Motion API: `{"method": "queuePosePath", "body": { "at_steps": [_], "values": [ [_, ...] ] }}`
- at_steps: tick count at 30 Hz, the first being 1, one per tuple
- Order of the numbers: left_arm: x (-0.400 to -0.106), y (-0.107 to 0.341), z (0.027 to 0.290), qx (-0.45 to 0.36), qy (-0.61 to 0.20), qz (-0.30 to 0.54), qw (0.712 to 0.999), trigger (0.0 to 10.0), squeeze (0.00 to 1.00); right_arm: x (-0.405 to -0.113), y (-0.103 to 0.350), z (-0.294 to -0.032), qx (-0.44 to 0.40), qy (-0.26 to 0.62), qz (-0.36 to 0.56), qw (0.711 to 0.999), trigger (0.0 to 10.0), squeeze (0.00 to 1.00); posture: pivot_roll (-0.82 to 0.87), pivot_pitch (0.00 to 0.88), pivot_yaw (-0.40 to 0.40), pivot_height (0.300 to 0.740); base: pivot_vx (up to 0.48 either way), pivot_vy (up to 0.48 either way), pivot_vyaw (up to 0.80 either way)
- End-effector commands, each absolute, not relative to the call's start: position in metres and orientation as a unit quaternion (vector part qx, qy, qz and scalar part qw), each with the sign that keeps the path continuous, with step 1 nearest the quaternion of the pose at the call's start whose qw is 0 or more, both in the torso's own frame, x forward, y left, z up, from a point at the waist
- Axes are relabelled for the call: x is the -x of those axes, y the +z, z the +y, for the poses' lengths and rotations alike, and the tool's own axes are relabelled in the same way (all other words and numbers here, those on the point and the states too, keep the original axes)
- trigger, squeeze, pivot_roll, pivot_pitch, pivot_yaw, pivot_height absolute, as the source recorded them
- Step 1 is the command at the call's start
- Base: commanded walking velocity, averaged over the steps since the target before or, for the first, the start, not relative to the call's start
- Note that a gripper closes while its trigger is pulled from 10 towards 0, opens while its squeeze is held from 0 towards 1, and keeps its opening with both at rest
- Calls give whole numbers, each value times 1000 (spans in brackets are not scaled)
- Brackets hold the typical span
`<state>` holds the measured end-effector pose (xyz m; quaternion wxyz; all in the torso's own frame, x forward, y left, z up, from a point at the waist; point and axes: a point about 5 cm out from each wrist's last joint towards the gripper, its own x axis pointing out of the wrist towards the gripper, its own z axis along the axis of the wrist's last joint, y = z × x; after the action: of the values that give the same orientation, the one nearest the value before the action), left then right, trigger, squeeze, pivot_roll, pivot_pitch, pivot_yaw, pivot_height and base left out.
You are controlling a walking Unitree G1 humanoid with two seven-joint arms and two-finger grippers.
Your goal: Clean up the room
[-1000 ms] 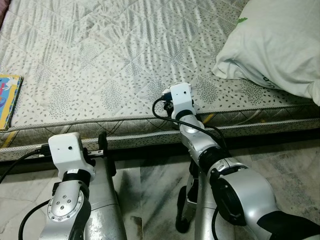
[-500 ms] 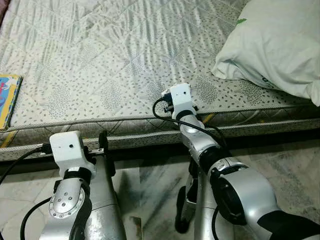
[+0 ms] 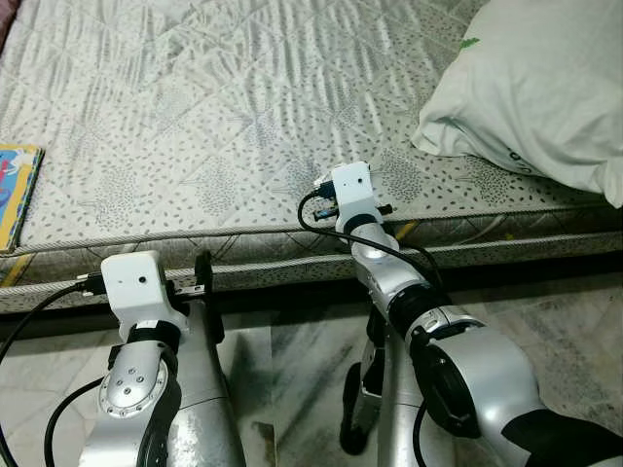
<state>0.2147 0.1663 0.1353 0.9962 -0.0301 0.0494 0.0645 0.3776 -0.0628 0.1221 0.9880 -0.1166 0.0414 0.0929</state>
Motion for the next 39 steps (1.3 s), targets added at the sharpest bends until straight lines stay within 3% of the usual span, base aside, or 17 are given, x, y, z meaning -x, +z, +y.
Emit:
{"method": "queuePosePath", "body": {
  "at_steps": [1, 17, 32, 33, 34, 35, 39],
  "values": [
    [-213, 131, 169, 24, 71, 58, 995, 10000, 0, -375, 111, -68, 118, 91, 70, 986, 0, 0, 198, 235, -63, 517, 0, 0, 0],
    [-229, 133, 170, 26, 69, 41, 996, 10000, 0, -379, 117, -87, 84, 104, 55, 990, 0, 0, 159, 189, -63, 517, 0, 0, 0],
    [-240, 133, 164, 31, 56, 31, 997, 10000, 0, -352, 91, -123, 87, 177, 48, 979, 0, 0, 109, 181, -43, 517, 0, 0, 0],
    [-240, 133, 164, 31, 55, 31, 998, 10000, 0, -351, 90, -123, 85, 180, 50, 979, 3882, 831, 107, 182, -39, 517, 0, 0, 0],
    [-240, 133, 164, 31, 54, 31, 998, 10000, 0, -350, 90, -122, 78, 185, 50, 978, 8510, 1000, 107, 182, -39, 517, 0, 0, 0],
    [-240, 133, 165, 30, 53, 31, 998, 10000, 0, -351, 93, -121, 70, 190, 48, 978, 10000, 1000, 112, 183, -37, 517, 0, 0, 0],
    [-240, 132, 167, 28, 55, 30, 998, 10000, 0, -350, 100, -115, 61, 213, 38, 974, 10000, 1000, 113, 183, -37, 517, 0, 0, 0]
  ]
}}
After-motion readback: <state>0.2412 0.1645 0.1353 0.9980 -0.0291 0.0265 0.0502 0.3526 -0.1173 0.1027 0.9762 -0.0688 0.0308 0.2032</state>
